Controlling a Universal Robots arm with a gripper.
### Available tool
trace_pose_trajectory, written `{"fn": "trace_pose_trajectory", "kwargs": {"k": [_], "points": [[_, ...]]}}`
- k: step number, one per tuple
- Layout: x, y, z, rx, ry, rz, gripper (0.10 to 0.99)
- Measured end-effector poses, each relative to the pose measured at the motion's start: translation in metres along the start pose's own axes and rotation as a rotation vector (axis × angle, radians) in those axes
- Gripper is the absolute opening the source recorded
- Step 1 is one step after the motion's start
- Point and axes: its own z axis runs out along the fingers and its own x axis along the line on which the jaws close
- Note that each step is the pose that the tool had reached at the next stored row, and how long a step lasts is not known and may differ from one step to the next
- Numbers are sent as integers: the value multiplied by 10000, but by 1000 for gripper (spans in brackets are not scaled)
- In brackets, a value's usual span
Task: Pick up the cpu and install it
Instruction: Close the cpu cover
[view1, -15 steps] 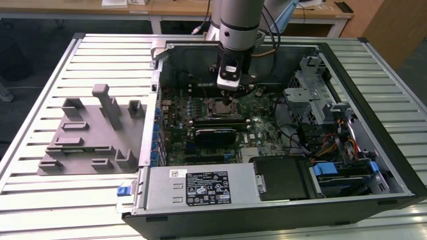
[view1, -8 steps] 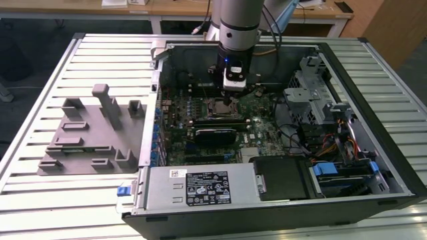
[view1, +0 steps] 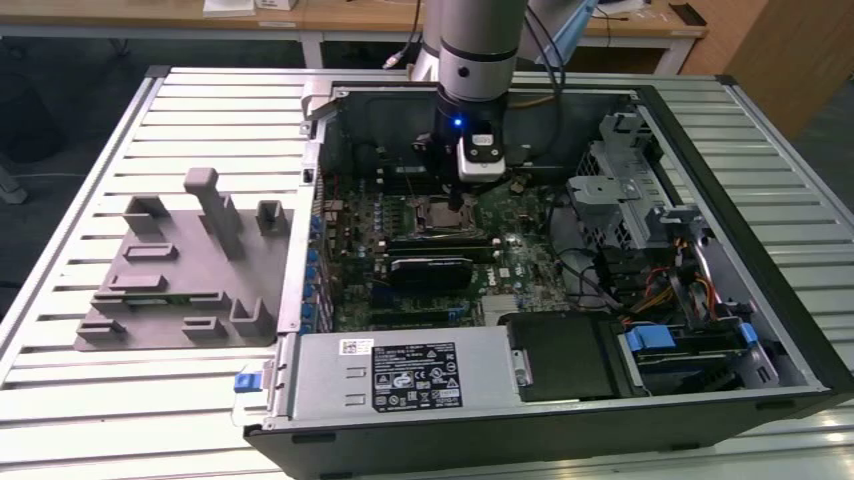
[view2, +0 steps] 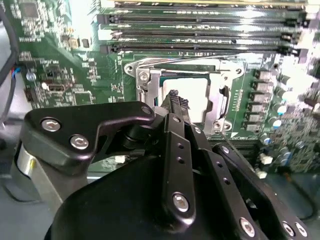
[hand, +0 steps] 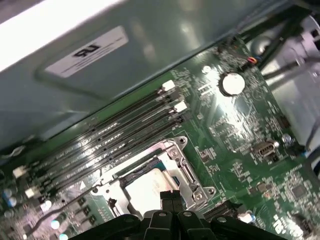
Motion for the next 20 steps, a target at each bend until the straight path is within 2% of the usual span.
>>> {"fn": "trace_pose_trajectory", "kwargs": {"k": [12, 17, 20], "points": [[0, 0, 6, -44, -59, -2170, 106], [0, 0, 11, -123, -53, -2921, 106], [0, 0, 14, -214, -30, -3265, 106]]}}
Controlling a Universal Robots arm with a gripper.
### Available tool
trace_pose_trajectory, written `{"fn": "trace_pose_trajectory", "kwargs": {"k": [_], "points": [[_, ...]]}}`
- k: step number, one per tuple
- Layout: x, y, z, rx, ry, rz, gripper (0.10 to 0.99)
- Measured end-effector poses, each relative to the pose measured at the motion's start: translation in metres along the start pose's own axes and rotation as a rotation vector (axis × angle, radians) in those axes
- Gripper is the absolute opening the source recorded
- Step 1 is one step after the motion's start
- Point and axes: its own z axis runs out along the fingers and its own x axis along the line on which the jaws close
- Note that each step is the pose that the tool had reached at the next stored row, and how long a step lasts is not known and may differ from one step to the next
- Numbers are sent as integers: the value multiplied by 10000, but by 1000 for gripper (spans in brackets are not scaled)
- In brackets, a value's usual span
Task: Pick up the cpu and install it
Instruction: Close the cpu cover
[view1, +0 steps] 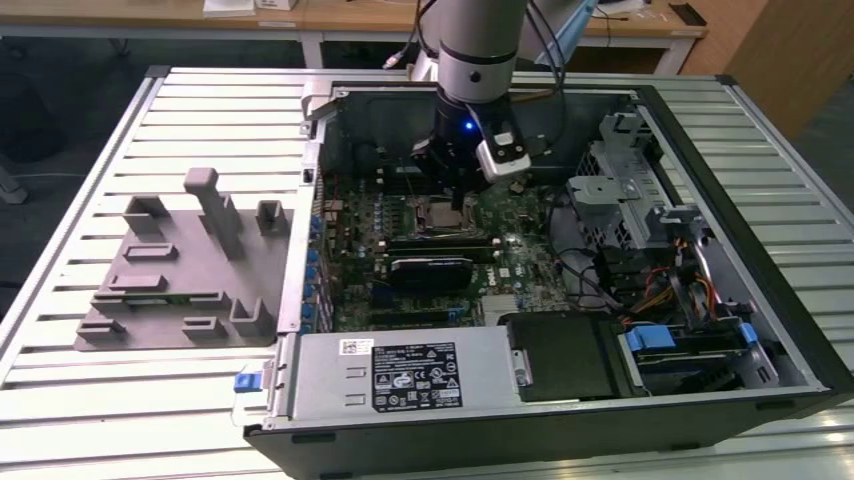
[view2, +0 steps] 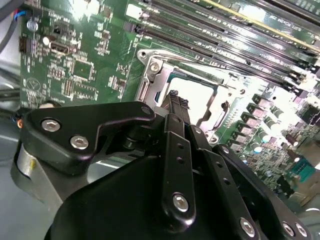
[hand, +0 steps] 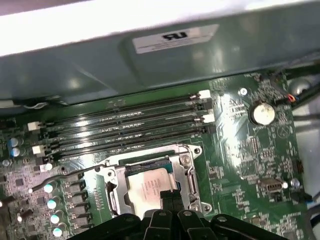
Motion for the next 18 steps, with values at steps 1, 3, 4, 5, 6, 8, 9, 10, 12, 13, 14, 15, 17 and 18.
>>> {"fn": "trace_pose_trajectory", "kwargs": {"k": [1, 3, 4, 5, 6, 8, 9, 10, 12, 13, 14, 15, 17, 18], "points": [[1, 0, 1, -38, 6, -86, 106], [3, -5, 3, -102, 16, -186, 106], [3, -9, 4, -135, 22, -218, 106], [3, -14, 5, -170, 28, -246, 106], [4, -19, 7, -202, 32, -270, 106], [6, -34, 10, -261, 43, -314, 106], [7, -43, 12, -283, 47, -338, 106], [7, -49, 14, -291, 48, -354, 106], [7, -50, 19, -293, 48, -356, 106], [7, -51, 19, -291, 48, -357, 106], [6, -51, 19, -291, 48, -357, 106], [7, -51, 19, -291, 49, -358, 106], [7, -51, 20, -292, 48, -358, 106], [9, -51, 20, -292, 48, -358, 106]]}}
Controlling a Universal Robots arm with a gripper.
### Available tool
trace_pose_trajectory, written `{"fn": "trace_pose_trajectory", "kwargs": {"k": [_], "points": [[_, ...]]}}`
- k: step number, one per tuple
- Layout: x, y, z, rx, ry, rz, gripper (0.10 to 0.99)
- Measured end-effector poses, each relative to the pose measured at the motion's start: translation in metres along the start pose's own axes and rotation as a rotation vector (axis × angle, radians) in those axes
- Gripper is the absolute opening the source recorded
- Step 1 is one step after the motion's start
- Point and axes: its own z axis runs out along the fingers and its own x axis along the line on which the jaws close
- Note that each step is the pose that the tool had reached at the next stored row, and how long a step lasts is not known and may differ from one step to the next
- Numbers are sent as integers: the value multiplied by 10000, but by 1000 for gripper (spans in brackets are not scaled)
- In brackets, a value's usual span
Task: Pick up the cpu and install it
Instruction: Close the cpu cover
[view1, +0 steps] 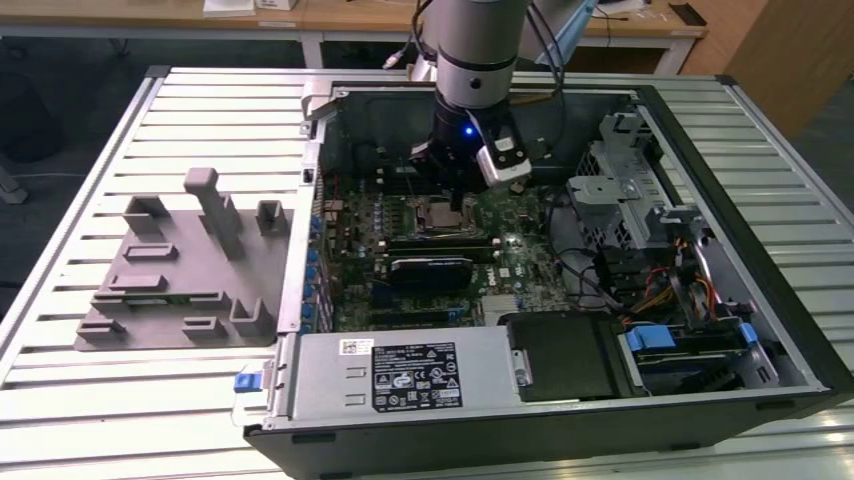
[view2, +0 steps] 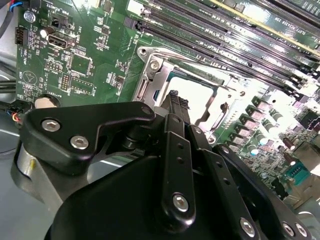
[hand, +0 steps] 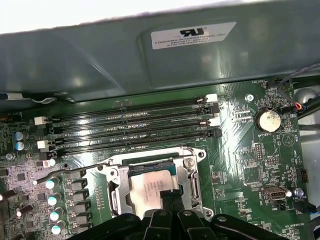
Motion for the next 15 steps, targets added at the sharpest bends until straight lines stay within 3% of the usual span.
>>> {"fn": "trace_pose_trajectory", "kwargs": {"k": [15], "points": [[58, -9, 9, -1, 0, 0, 106]]}}
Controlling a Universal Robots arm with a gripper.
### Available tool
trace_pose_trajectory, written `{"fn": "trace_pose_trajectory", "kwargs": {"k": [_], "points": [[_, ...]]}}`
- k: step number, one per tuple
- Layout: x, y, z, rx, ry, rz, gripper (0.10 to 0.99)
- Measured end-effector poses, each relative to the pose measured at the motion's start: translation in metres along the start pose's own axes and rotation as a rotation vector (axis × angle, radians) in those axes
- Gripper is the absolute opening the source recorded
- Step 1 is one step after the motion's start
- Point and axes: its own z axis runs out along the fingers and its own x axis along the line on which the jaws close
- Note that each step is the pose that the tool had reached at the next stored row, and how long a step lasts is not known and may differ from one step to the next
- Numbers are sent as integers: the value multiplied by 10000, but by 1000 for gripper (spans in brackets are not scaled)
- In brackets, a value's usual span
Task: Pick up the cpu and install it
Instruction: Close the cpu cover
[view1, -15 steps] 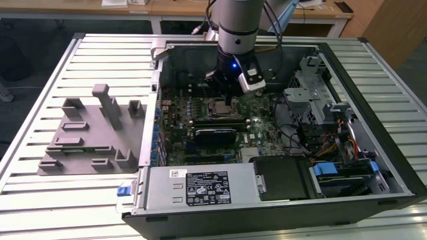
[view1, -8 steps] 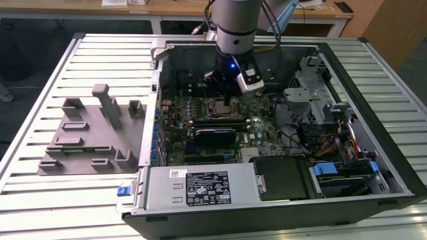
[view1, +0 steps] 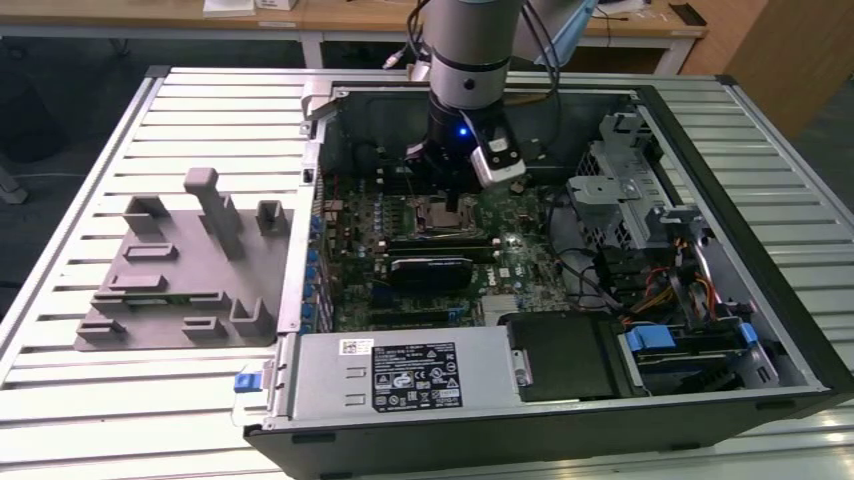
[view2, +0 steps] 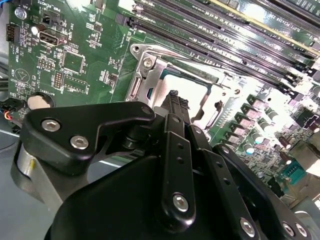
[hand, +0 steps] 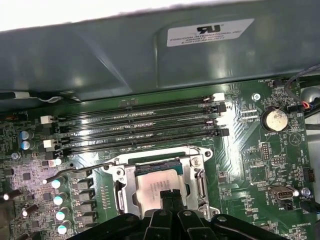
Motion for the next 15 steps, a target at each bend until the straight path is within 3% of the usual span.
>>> {"fn": "trace_pose_trajectory", "kwargs": {"k": [11, 15], "points": [[40, -14, 29, -5, 1, 0, 106], [72, -39, 56, -105, 16, 2, 106]]}}
